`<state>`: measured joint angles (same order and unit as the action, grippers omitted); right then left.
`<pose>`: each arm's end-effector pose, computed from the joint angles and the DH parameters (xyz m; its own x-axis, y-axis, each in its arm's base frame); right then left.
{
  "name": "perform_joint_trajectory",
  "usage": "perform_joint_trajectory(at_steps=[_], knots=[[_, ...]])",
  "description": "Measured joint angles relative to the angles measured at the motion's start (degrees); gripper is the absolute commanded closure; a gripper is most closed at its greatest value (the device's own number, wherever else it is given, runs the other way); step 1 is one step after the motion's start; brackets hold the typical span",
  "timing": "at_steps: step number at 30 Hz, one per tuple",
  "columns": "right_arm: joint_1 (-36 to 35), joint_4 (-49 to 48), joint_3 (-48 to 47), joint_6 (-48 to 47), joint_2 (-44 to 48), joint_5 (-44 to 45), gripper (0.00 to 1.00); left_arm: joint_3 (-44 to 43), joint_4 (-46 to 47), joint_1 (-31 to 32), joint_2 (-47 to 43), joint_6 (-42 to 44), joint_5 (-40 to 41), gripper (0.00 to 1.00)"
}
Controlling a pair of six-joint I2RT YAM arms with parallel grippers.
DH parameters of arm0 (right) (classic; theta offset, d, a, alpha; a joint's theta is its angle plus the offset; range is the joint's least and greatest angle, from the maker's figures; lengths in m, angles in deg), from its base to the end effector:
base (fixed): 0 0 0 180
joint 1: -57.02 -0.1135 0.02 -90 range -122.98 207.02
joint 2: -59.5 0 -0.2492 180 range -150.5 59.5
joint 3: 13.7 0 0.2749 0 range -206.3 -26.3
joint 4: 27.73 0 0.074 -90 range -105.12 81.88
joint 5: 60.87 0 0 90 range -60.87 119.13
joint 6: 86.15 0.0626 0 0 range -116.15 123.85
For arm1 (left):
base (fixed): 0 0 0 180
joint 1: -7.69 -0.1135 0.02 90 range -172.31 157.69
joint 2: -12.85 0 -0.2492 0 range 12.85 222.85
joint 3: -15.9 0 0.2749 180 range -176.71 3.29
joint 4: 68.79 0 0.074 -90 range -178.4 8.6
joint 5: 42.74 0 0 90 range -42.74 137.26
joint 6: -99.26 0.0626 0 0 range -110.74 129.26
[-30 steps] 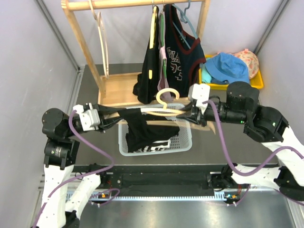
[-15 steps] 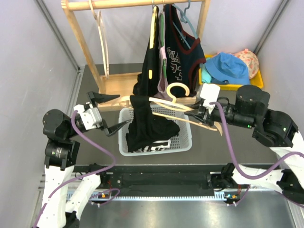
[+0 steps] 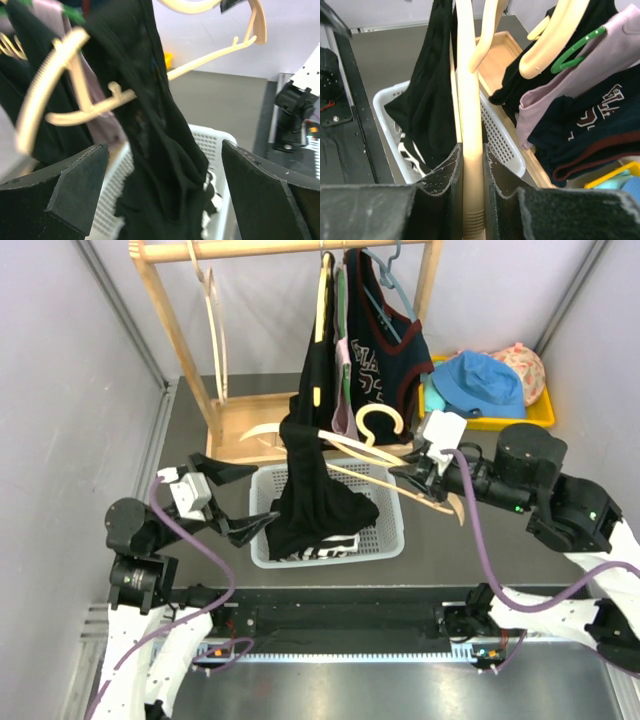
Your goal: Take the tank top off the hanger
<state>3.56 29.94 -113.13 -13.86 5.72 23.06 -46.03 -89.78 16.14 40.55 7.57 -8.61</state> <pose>0.1127 0.1632 0.4827 0.1437 -0.3142 -0.9384 -0.8575 0.4339 -0.2766 0.1238 -0.0708 0.4090 0.2005 -0.0465 -0.9786 0.8858 0.4354 0.1608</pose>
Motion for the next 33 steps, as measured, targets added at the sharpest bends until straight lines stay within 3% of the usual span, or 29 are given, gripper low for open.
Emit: perform_joint_trajectory(at_steps=[12,15,17,20,24,25,27,33], knots=[[0.0,-5.16,0.15,2.99,-5.77,-2.78,1.0,2.58,11.34,1.97,8.98,-9.4,-1.73,0.01],[0.0,-6.27,0.13,3.04,-5.95,-2.8,1.0,2.32,13.09,3.28,11.87,-10.45,-1.73,0.14],[0.0,-6.58,0.09,3.23,-6.27,-2.75,1.0,1.92,13.46,3.93,13.29,-10.69,-1.68,0.48],[0.0,-6.71,0.09,3.39,-6.75,-2.78,1.0,1.31,13.57,4.42,14.67,-10.86,-1.33,0.78],[0.0,-6.78,0.11,3.45,-7.1,-3.02,1.0,0.2,13.79,4.52,14.95,-10.38,-0.22,0.8],[0.0,-6.82,0.11,3.52,-7.13,-3.04,1.0,-0.04,13.86,4.55,14.95,-10.38,-0.11,0.84],[0.0,-6.93,0.11,3.8,-7.1,-3.06,1.0,-0.48,14.12,4.68,14.95,-10.34,0.33,1.0],[0.0,-6.23,0.28,4.02,-6.56,-2.43,1.0,-2.71,12.63,4.74,14.95,-7.39,4.44,1.0]])
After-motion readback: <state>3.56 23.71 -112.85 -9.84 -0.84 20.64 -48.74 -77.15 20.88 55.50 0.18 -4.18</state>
